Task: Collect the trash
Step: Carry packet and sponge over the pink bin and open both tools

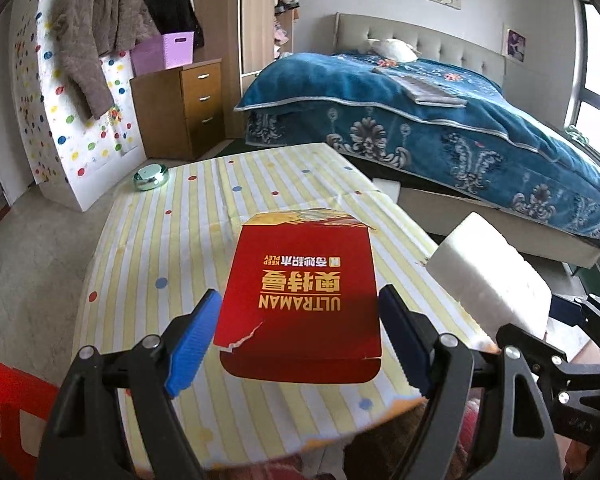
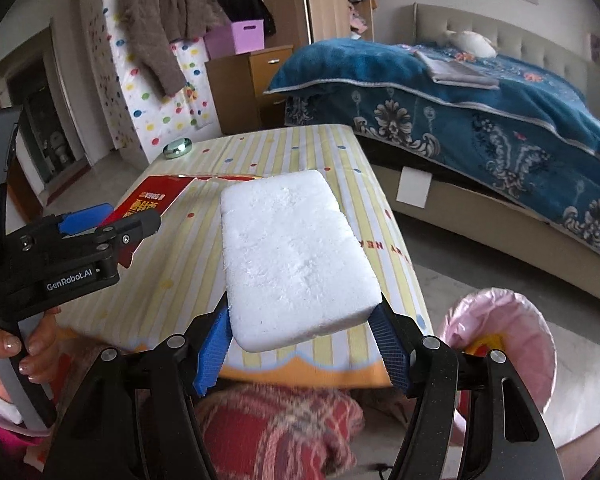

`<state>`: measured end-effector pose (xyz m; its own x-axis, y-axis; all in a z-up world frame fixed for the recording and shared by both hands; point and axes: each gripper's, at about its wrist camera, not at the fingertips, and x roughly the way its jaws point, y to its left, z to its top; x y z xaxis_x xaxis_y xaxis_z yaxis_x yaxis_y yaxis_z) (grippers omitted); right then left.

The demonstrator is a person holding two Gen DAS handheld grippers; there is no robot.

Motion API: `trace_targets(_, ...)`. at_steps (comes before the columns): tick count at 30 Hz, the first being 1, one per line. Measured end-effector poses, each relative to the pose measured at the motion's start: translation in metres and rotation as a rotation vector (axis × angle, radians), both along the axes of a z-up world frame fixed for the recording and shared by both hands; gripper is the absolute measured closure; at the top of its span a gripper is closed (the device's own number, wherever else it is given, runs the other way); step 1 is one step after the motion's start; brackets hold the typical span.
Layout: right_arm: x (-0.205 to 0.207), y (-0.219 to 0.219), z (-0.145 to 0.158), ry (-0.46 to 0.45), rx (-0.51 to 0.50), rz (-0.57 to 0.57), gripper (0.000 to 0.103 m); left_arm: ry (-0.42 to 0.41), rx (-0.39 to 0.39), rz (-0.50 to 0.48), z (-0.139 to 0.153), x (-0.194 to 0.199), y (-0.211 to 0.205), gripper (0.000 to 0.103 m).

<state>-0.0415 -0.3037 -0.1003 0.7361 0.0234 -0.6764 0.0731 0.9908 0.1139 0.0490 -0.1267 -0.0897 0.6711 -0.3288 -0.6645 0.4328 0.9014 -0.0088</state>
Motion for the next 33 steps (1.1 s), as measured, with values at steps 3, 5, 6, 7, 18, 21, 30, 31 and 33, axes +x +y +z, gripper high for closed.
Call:
trace_targets(3, -0.016, 0.001, 0.006, -0.02, -0.033, -0.019, 0.038, -0.009, 0.0, -0.02, 0.004, -0.013, -0.004, 0.025)
trace_targets(5, -0.022, 0.004, 0.005, -0.029, -0.048, -0.028, 0.038, -0.013, -0.002, -0.037, 0.005, -0.019, -0.008, 0.025)
trace_targets(6, -0.027, 0.004, 0.006, -0.036, -0.056, -0.035, 0.038, -0.013, -0.005, -0.052, 0.007, -0.023, -0.012, 0.025)
trace_targets(7, -0.036, 0.0, 0.008, -0.048, -0.066, -0.053, 0.038, -0.015, -0.009, -0.07, 0.009, -0.027, -0.016, 0.025)
trace_targets(18, -0.088, -0.06, 0.012, -0.046, -0.078, -0.278, 0.037, -0.057, 0.034, -0.317, 0.011, -0.064, -0.116, 0.025)
trace_targets(21, -0.103, -0.083, 0.008, -0.023, -0.076, -0.354, 0.037, -0.071, 0.049, -0.396, 0.01, -0.073, -0.147, 0.025)
trace_targets(30, -0.126, -0.159, -0.023, 0.05, -0.022, -0.543, 0.037, -0.041, 0.068, -0.547, -0.016, -0.08, -0.235, 0.025)
trace_targets(31, -0.13, -0.163, -0.025, 0.05, -0.021, -0.545, 0.036, -0.036, 0.069, -0.549, -0.019, -0.078, -0.241, 0.025)
trace_targets(33, -0.123, -0.18, -0.035, 0.067, -0.017, -0.565, 0.036, -0.024, 0.072, -0.553, -0.026, -0.074, -0.254, 0.025)
